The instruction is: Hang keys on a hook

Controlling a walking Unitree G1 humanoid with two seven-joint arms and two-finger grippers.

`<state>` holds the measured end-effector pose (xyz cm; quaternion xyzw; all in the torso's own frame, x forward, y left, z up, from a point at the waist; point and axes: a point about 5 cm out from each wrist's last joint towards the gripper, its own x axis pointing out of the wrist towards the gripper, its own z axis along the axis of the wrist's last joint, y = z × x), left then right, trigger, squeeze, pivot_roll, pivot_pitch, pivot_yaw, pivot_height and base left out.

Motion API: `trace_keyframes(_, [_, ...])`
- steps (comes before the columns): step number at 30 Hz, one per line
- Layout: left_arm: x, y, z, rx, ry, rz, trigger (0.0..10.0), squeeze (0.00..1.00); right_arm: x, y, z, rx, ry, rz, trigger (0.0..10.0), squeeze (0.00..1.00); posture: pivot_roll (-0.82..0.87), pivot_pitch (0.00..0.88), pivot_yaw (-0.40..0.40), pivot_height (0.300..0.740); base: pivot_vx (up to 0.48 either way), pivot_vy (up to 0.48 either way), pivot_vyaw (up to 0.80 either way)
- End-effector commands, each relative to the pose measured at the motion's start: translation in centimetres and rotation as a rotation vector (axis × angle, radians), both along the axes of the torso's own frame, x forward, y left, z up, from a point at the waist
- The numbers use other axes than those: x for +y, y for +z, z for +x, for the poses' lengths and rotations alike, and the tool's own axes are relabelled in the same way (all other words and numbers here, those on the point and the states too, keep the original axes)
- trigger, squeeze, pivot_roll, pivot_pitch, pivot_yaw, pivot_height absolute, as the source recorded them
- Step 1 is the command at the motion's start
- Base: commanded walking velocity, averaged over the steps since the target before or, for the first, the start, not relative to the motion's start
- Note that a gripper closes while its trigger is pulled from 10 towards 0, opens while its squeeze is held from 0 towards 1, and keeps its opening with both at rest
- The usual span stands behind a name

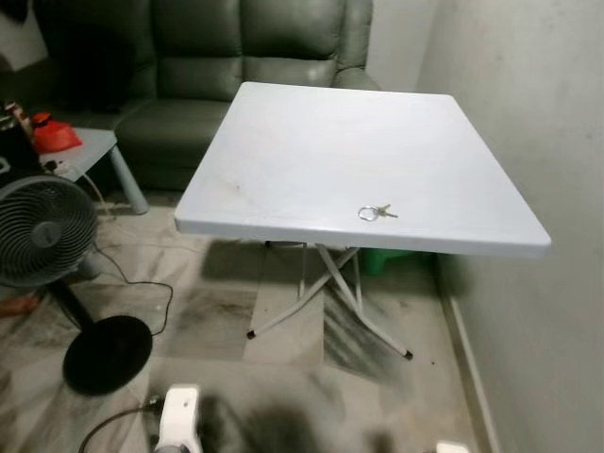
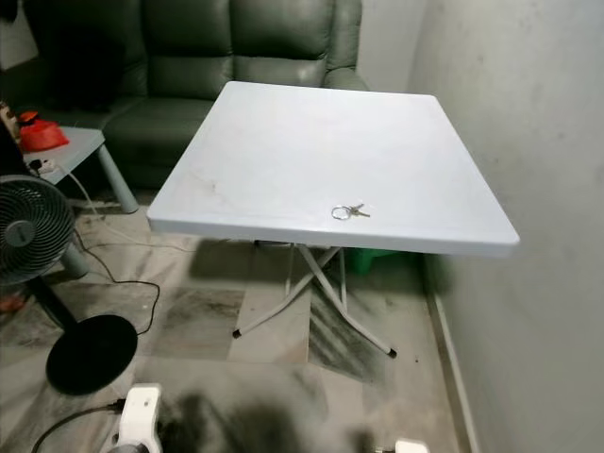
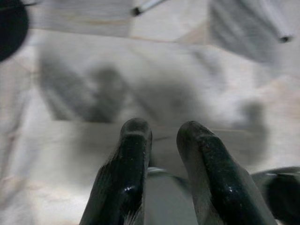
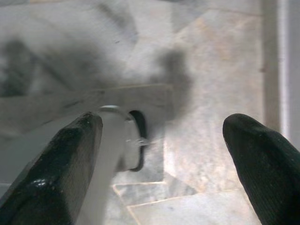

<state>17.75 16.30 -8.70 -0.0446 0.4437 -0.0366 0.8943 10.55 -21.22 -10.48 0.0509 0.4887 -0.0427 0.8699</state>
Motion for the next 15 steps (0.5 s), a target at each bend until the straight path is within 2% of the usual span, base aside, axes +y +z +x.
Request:
trace_keyframes(1, [1.3, 0.1, 0.0, -0.001, 0.006, 0.039, 10.0, 0.0, 0.6, 0.0, 0.4, -0.011, -0.003, 0.019, 10.0, 0.0, -0.13, 0.0, -0.021, 0.74, 0.0, 0.0, 0.0])
trace_keyframes(6, [1.3, 0.1, 0.0, -0.008, 0.009, 0.034, 10.0, 0.0, 0.5, 0.1, 0.6, -0.022, -0.001, 0.018, 10.0, 0.0, -0.13, 0.0, -0.02, 0.74, 0.0, 0.0, 0.0])
trace_keyframes(10, [1.3, 0.3, 0.3, -0.034, 0.006, 0.03, 10.0, 0.0, 0.3, 0.5, 1.6, -0.068, -0.003, 0.017, 10.0, 0.0, -0.13, 0.0, -0.016, 0.74, 0.0, 0.0, 0.0])
trace_keyframes(14, [1.0, 0.9, 1.3, -0.093, -0.005, 0.014, 10.0, 0.0, 0.3, 1.0, 2.8, -0.125, 0.008, 0.018, 10.0, 0.0, -0.13, 0.0, -0.016, 0.74, 0.0, 0.0, 0.0])
trace_keyframes(15, [0.8, 1.3, 2.0, -0.127, -0.008, 0.009, 10.0, 0.0, 0.3, 1.3, 3.4, -0.156, 0.013, 0.02, 10.0, 0.0, -0.13, 0.0, -0.016, 0.74, 0.0, 0.0, 0.0])
